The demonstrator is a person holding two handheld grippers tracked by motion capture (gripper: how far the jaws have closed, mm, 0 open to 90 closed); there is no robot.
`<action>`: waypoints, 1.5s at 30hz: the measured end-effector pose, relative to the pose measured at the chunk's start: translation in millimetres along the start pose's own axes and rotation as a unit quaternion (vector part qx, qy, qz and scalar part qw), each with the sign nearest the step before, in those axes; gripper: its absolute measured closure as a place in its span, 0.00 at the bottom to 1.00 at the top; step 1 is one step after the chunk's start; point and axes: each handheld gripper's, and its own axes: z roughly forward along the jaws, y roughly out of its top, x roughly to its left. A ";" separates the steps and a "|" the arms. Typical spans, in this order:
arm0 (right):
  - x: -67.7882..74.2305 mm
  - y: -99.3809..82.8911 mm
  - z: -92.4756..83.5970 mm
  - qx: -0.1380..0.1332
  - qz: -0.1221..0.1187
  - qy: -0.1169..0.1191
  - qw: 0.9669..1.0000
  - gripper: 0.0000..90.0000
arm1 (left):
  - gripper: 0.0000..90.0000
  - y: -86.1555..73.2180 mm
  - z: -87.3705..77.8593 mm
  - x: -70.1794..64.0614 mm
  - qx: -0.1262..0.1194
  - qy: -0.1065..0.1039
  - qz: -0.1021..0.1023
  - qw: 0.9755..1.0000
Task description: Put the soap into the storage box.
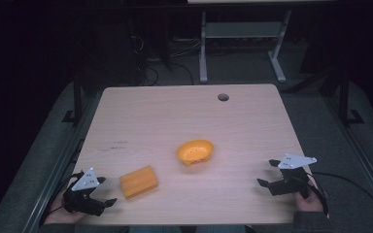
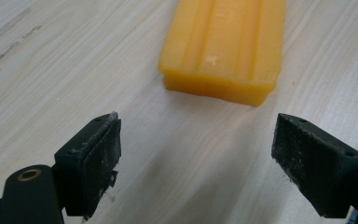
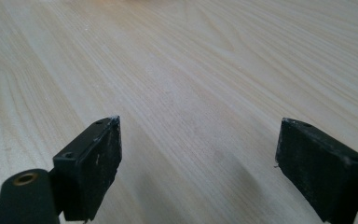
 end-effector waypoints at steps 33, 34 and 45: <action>0.8 1.3 0.8 0.006 -0.006 0.001 1.000 0.15 | 0.18 15.6 -0.8 -6.9 -0.020 -0.016 0.014 1.000; 0.8 1.3 0.8 0.007 -0.007 0.002 1.000 0.15 | 0.18 16.2 -0.5 -7.0 -0.021 -0.017 0.016 1.000; 0.7 1.5 0.3 0.004 -0.005 0.002 1.000 0.15 | 0.18 23.3 3.0 -8.8 -0.018 -0.019 0.027 0.999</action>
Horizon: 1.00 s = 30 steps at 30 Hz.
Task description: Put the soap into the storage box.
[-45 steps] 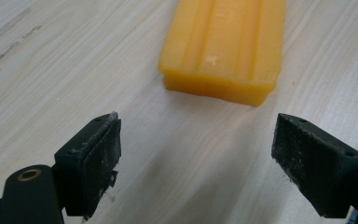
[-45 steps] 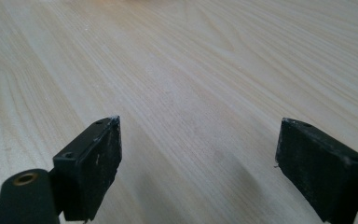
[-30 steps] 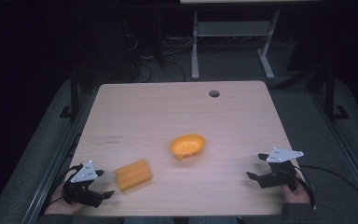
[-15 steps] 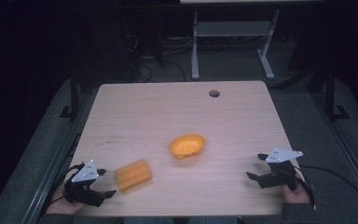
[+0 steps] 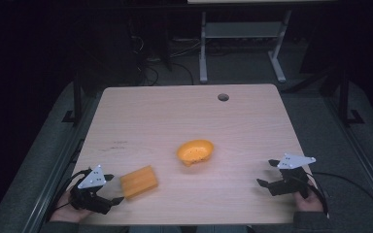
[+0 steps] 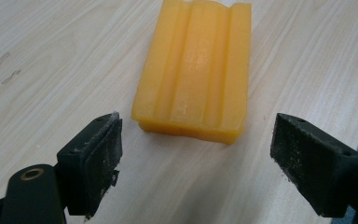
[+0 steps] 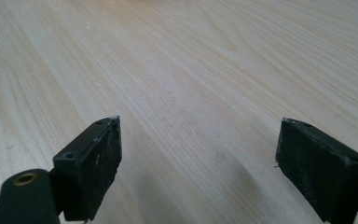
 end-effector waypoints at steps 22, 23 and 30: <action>0.6 0.6 0.1 0.002 0.000 0.002 1.000 0.15 | 0.18 13.5 4.4 -1.9 0.001 -0.005 0.017 1.000; 0.6 0.5 0.4 0.002 0.000 0.002 1.000 0.15 | 0.18 14.0 4.7 -1.6 0.000 -0.005 0.019 1.000; 0.2 0.2 -0.2 -0.001 0.000 0.000 1.000 0.15 | 0.18 22.3 6.5 -4.4 -0.007 -0.007 0.026 1.000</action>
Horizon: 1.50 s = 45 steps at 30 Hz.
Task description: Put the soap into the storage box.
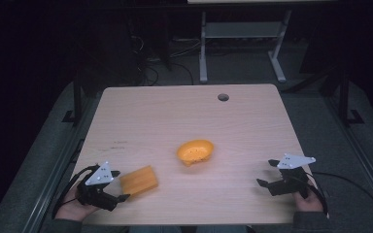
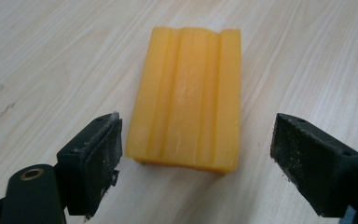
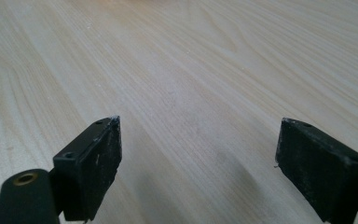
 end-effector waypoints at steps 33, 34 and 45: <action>-0.3 -1.6 -1.3 -0.002 0.005 -0.003 1.000 0.15 | 0.18 25.3 19.4 8.1 0.013 -0.010 0.024 1.000; -0.4 -1.7 -1.2 -0.003 0.004 -0.003 1.000 0.15 | 0.18 26.7 20.7 8.2 0.014 -0.009 0.027 0.999; 0.4 -1.0 -1.2 -0.002 0.000 -0.001 1.000 0.15 | 0.18 32.3 36.8 11.1 0.037 -0.026 0.032 0.998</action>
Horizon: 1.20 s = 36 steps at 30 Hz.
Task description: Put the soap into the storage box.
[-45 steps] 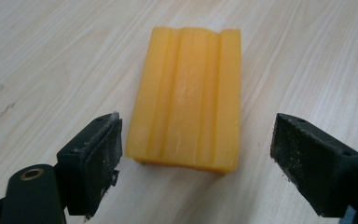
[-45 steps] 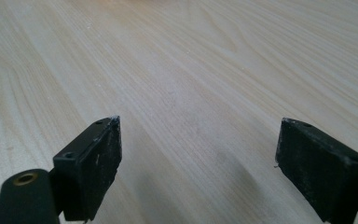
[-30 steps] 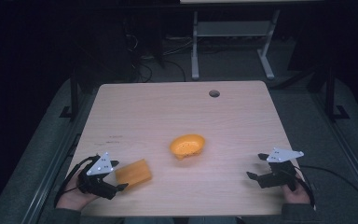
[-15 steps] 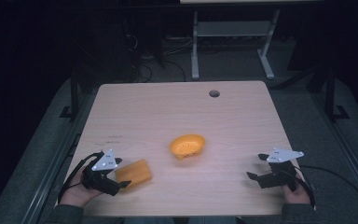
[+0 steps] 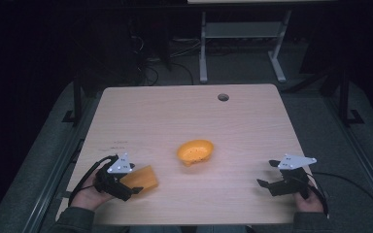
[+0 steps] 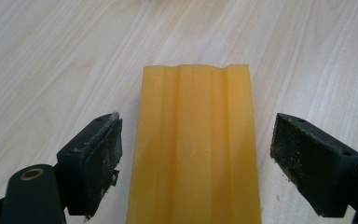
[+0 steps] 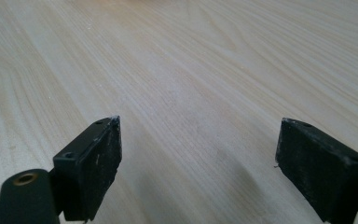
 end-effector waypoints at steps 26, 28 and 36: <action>1.1 0.4 1.2 0.001 0.001 0.004 1.000 0.15 | 0.18 3.6 25.1 2.6 0.053 -0.016 -0.001 0.998; 1.1 0.3 1.2 0.001 0.001 0.004 1.000 0.15 | 0.18 3.5 26.2 2.9 0.057 -0.016 0.001 0.998; 1.3 0.5 1.5 0.002 0.000 0.004 1.000 0.15 | 0.20 2.3 27.9 4.8 0.060 -0.021 -0.007 0.998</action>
